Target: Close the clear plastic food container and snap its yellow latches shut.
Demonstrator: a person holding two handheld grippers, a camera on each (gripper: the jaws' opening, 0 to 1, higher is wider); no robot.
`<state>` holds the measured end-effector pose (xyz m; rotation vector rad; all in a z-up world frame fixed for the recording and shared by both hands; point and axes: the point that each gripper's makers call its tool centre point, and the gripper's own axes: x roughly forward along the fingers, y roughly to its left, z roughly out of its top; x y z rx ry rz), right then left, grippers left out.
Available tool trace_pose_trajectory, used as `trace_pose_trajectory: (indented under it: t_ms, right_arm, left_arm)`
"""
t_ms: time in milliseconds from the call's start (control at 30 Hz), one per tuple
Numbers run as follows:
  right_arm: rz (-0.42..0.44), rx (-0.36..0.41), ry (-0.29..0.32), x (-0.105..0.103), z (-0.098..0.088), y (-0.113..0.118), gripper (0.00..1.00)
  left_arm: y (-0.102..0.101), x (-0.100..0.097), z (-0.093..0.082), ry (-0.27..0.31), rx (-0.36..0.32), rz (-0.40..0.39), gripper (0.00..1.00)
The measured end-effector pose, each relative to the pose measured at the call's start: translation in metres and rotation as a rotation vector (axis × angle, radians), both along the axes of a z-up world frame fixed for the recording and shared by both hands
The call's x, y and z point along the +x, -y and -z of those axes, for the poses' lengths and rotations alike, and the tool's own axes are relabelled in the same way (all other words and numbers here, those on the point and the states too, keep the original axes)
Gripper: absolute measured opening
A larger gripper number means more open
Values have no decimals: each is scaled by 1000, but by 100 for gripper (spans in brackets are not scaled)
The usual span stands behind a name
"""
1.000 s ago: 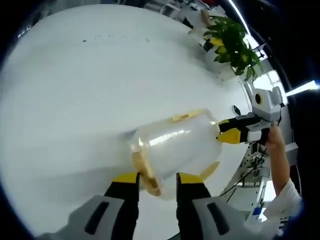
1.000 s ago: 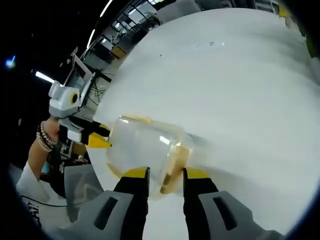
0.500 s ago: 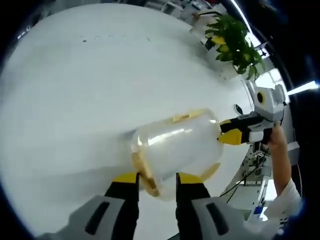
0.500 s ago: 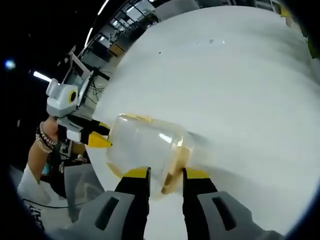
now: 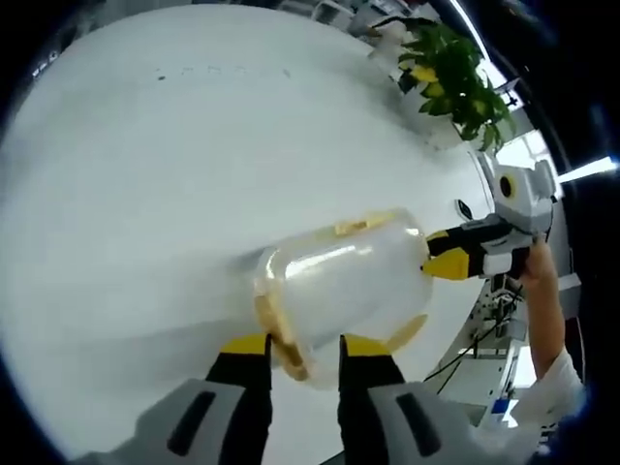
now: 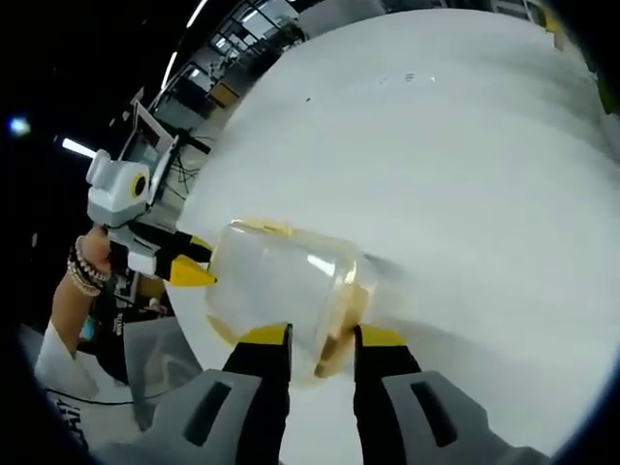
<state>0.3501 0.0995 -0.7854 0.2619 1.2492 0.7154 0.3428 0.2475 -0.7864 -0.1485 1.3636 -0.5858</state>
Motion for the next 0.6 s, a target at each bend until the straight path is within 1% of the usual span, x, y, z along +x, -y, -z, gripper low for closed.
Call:
trace_pose_trajectory:
  t_ms: [200, 233, 267, 300, 367, 600]
  right_arm:
    - [-4, -7, -4, 1, 1, 0, 21]
    - [-13, 2, 6, 3, 0, -2, 21]
    - [37, -40, -82, -8, 0, 5, 20]
    - [-6, -6, -8, 1, 0, 0, 20]
    - [-4, -19, -15, 0, 1, 0, 20]
    - [0, -21, -20, 2, 2, -1, 21]
  left_arm:
    - [-1, 2, 0, -13, -7, -8, 17]
    - [-3, 5, 3, 8, -16, 2, 15]
    - [-1, 7, 3, 26, -31, 24, 15]
    - [-2, 4, 4, -2, -23, -2, 15]
    - [-4, 3, 3, 7, -11, 24, 16]
    - [-3, -1, 4, 2, -19, 17, 17]
